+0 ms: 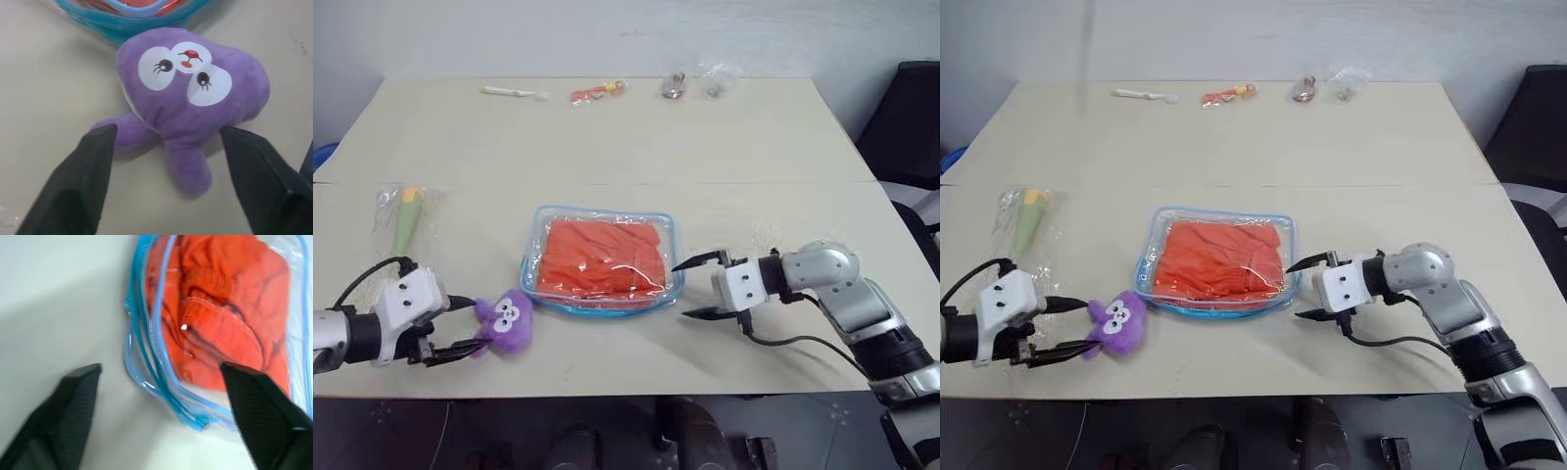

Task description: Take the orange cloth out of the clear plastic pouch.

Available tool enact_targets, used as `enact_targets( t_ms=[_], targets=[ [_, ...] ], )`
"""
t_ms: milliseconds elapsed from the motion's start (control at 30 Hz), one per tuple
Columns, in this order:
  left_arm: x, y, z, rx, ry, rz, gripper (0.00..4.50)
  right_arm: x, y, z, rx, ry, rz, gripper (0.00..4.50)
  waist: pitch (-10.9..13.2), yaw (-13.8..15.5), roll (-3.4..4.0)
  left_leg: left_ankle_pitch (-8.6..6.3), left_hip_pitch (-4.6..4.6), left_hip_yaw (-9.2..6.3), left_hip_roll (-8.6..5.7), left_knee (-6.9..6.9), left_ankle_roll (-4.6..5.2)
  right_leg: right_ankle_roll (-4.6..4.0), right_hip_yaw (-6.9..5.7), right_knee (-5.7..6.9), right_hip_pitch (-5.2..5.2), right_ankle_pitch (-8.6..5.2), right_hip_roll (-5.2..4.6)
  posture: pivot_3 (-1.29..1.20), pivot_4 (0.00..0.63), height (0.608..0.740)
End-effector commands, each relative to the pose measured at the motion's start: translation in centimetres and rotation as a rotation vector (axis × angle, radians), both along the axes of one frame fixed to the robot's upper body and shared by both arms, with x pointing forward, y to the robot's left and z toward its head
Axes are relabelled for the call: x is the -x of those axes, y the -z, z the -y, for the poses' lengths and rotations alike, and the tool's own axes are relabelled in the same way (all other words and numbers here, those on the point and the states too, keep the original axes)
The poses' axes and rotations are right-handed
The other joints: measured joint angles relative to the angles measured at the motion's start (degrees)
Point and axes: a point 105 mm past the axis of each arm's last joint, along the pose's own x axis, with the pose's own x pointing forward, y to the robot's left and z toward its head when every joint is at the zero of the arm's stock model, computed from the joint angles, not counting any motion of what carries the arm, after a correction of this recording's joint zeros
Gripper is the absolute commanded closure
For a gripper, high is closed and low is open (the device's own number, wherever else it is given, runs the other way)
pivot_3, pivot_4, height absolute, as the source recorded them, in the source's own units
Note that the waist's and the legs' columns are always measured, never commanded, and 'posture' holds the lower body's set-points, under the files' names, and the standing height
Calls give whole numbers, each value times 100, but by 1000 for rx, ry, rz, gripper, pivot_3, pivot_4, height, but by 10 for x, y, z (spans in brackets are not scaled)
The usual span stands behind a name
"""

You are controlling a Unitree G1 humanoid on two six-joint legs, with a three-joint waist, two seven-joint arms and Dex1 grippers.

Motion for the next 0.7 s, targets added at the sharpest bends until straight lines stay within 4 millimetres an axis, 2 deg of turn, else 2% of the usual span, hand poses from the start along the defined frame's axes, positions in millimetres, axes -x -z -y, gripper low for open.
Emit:
enact_targets(
  t_ms=[33, 100, 167, 300, 433, 567, 700],
  targets=[
    [3, -54, 20, 52, 102, 70, 21, 12, -31, 3, -141, 50, -66, 0, 0, 29, -1, 0, -1, -1, 0, 1, 0, 0, 0, 1, 0, 0, 0, 0, 150, 740],
    [4, -70, 38, 66, 185, 70, 21, 19, -36, 4, -182, 76, -109, 0, -1, 31, 0, 0, 0, -3, -2, 5, 0, 0, 2, 2, 3, 0, -2, 0, 150, 740],
    [2, -71, 51, 17, 247, 81, 21, 25, -37, 3, -216, 95, -151, 0, -1, 7, 1, -1, 2, -3, -5, 2, 0, 0, 4, 1, 4, 0, -5, 0, 150, 740],
    [-17, -43, 64, -199, 340, 171, 21, 37, -40, -3, -275, 118, -214, 0, -1, -19, 8, -3, 0, 12, -6, -16, -5, -2, 11, 3, 5, -1, 2, 0, 150, 740],
    [-39, -19, 76, -322, 399, 308, 21, 44, -38, -9, -296, 134, -234, 0, -1, -20, 7, -5, 1, 25, 0, -15, -11, -4, 20, 5, 4, -1, 16, 0, 150, 740],
    [-57, -12, 99, -336, 421, 466, 21, 48, -37, -13, -307, 147, -238, 0, -2, 31, 5, -6, 0, 26, -4, -12, -9, -4, 24, 6, 5, -1, 17, 0, 150, 740],
    [-60, -4, 106, -376, 454, 535, 21, 51, -35, -15, -305, 152, -241, 0, -3, 21, -4, -7, -1, 26, -4, -11, -7, -3, 23, 5, 5, 0, 17, 0, 150, 740]
  ],
)
